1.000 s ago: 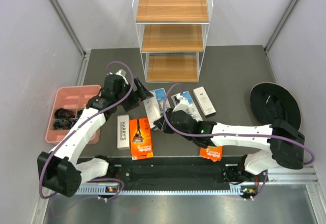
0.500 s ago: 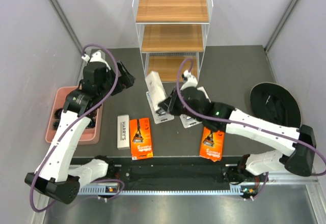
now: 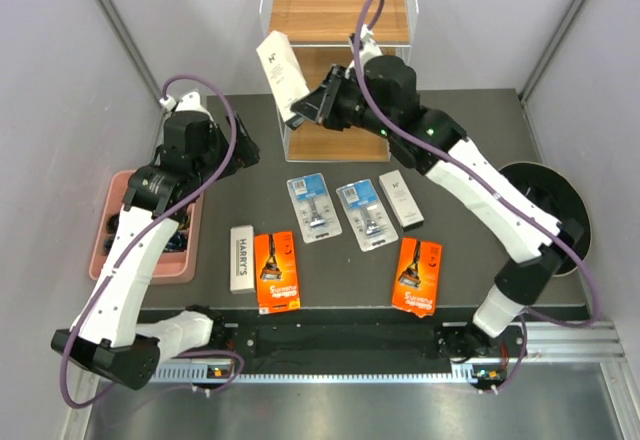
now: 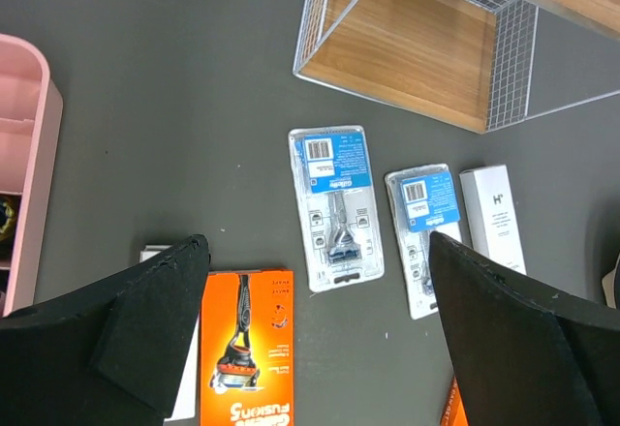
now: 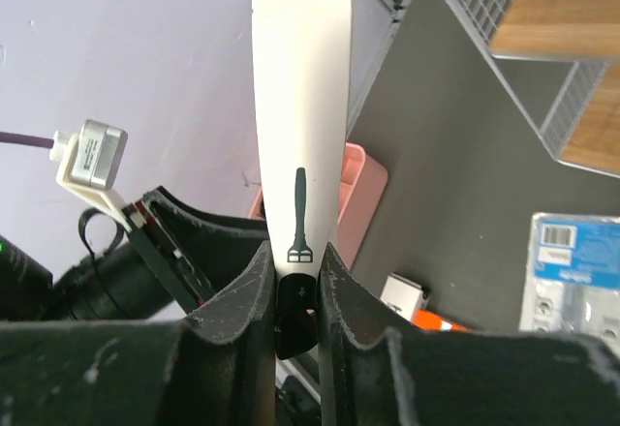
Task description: Place and organize the shaving razors onto the shelf
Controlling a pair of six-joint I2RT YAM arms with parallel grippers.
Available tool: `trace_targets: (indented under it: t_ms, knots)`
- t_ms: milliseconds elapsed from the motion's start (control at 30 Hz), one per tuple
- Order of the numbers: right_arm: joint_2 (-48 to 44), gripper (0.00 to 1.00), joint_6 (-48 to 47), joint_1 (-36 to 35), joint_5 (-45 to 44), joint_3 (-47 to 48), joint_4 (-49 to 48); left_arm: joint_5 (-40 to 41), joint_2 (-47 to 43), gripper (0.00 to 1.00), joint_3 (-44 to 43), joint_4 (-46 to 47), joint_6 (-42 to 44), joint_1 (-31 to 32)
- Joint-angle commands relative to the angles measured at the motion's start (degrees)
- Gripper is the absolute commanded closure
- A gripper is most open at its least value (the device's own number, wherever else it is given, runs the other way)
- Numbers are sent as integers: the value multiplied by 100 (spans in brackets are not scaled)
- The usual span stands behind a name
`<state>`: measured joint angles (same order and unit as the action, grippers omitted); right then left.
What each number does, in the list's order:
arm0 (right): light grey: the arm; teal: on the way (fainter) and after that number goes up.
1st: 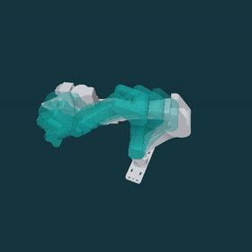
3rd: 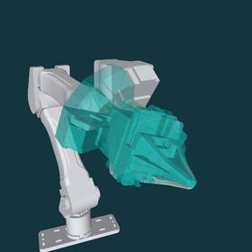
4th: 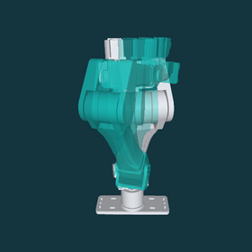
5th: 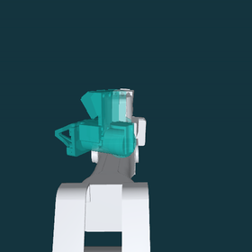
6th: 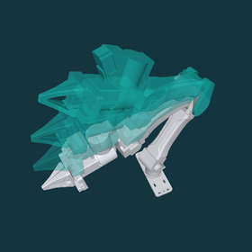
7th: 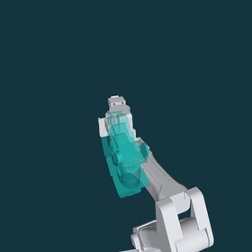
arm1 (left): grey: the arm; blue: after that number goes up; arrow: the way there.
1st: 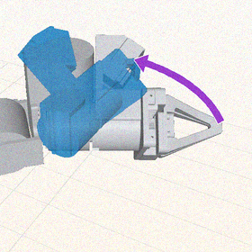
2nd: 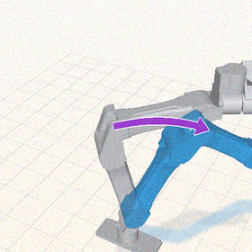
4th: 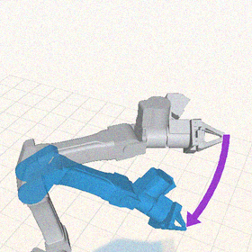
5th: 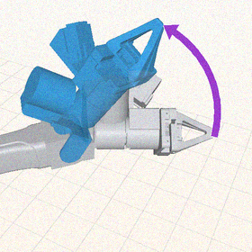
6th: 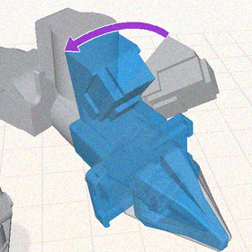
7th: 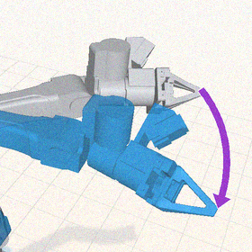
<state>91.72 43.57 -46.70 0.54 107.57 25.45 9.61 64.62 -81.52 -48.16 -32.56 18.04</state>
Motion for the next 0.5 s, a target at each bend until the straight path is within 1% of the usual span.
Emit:
trace_targets:
  t_ms: [0, 100, 267, 400, 467]
  knots:
    - [600, 94, -183, 196, 613, 1159, 214, -82, 42, 1, -356, 202, 214, -29]
    - [934, 94, -104, 319, 623, 1687, 337, -64, 77, 1, -453, 281, 276, -29]
    - [1102, 94, 98, 617, 877, 1891, 40, 15, 103, 1, -514, 351, 381, -29]
    - [1181, 94, 257, 916, 1737, 1908, -558, 41, 191, 1, -471, 316, 417, -29]
    - [1243, 94, 248, 1004, 1871, 1987, -620, 41, 209, 1, -427, 368, 408, -29]
